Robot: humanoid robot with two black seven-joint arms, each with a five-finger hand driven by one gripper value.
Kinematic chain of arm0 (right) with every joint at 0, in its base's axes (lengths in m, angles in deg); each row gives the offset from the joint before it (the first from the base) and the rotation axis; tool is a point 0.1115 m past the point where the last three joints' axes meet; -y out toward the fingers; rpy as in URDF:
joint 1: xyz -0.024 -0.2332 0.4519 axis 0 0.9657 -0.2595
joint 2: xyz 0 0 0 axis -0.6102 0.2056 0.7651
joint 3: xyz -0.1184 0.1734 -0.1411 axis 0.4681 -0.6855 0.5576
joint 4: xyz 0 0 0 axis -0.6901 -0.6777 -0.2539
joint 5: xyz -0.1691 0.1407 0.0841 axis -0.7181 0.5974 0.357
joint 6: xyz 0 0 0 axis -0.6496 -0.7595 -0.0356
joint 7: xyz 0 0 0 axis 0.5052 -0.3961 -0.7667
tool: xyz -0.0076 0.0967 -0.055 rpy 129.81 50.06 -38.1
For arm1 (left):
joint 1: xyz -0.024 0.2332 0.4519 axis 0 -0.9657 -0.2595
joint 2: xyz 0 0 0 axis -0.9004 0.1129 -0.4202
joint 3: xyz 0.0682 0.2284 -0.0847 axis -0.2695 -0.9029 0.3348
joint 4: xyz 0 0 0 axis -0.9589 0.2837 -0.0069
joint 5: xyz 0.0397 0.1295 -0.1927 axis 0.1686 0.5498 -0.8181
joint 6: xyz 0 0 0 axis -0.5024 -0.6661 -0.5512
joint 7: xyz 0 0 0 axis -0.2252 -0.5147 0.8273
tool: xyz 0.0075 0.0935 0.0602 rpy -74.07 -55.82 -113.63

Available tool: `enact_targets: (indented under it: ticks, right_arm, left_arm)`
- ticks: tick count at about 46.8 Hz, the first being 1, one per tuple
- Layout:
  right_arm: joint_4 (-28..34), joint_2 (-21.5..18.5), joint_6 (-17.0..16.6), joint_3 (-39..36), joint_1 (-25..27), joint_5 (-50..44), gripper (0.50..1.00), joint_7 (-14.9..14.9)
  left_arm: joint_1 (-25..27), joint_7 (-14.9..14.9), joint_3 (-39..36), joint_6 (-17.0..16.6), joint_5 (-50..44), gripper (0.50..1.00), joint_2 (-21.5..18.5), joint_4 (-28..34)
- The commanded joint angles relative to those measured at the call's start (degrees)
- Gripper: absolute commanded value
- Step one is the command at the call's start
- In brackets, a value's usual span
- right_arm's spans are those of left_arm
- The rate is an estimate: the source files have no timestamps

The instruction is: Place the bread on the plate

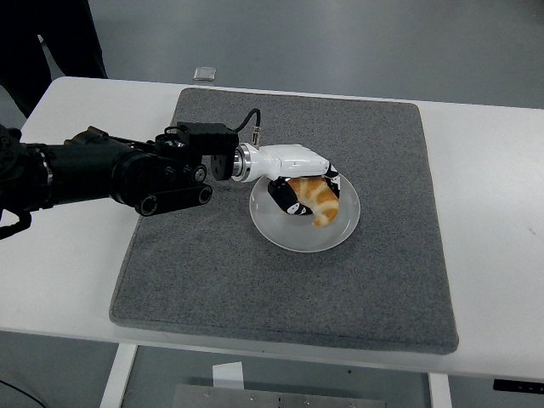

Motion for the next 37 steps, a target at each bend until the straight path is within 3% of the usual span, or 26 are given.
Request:
enact_targets:
  ticks: [1, 37]
  right_arm:
    - [0.00, 0.00, 0.00, -0.01, 0.05, 0.00, 0.952, -0.02]
    - [0.00, 0.00, 0.00, -0.01, 0.04, 0.00, 0.952, -0.02]
  left_arm:
    - [0.00, 0.00, 0.00, 0.01, 0.11, 0.500, 0.00, -0.04]
    - [-0.97, 0.00, -0.17, -0.34, -0.06, 0.500, 0.08, -0.22]
